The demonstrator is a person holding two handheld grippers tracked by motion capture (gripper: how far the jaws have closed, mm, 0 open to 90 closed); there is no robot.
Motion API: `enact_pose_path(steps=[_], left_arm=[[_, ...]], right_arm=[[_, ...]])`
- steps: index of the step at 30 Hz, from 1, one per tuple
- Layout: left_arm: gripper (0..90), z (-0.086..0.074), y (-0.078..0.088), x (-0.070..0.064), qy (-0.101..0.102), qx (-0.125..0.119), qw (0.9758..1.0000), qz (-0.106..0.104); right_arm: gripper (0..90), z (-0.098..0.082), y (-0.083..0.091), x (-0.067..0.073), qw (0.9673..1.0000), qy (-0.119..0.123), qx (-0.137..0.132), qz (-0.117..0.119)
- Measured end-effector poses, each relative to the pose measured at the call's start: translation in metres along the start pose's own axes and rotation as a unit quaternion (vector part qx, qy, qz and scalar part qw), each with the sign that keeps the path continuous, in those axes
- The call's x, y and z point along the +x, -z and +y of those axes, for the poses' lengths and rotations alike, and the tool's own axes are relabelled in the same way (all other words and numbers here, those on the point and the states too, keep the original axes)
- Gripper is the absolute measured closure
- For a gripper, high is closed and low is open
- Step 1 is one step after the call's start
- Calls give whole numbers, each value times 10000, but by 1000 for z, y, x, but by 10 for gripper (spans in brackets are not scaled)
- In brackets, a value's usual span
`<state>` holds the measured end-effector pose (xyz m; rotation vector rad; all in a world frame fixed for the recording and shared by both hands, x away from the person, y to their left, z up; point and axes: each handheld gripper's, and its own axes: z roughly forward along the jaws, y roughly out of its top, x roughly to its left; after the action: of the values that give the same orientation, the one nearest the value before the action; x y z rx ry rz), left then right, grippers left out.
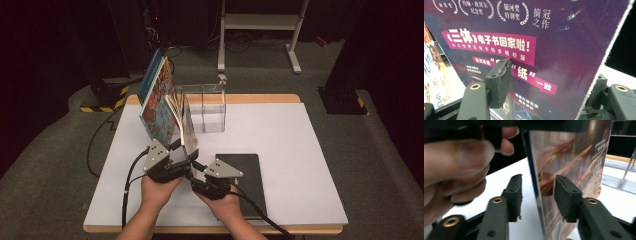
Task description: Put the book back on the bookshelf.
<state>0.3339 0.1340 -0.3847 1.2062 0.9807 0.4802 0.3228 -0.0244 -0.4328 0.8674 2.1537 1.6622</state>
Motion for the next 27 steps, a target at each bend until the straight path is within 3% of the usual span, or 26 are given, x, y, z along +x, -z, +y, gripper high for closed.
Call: enact_pose_path(steps=[5, 10, 13, 19, 22, 27], left_arm=[[366, -1, -2, -3, -4, -18, 10000, 14], [417, -2, 1, -5, -132, 15, 9999, 65], [431, -2, 3, -5, -135, 5, 9999, 103], [462, -1, 5, -6, -126, 44, 9997, 187], [483, -2, 4, -10, -244, 34, 9993, 293], [553, -1, 6, -15, -364, 72, 9984, 431]], right_arm=[[499, -4, 27, -8, 9999, -54, 6, -126], [481, -12, 55, -29, 9986, -39, -13, -521], [476, -20, 72, -42, 9960, 42, -7, -896], [459, -39, 99, -75, 9889, -73, 15, -1483], [450, -45, 107, -86, 9865, -153, 14, -1629], [450, -49, 118, -94, 9843, -138, -55, -1761]])
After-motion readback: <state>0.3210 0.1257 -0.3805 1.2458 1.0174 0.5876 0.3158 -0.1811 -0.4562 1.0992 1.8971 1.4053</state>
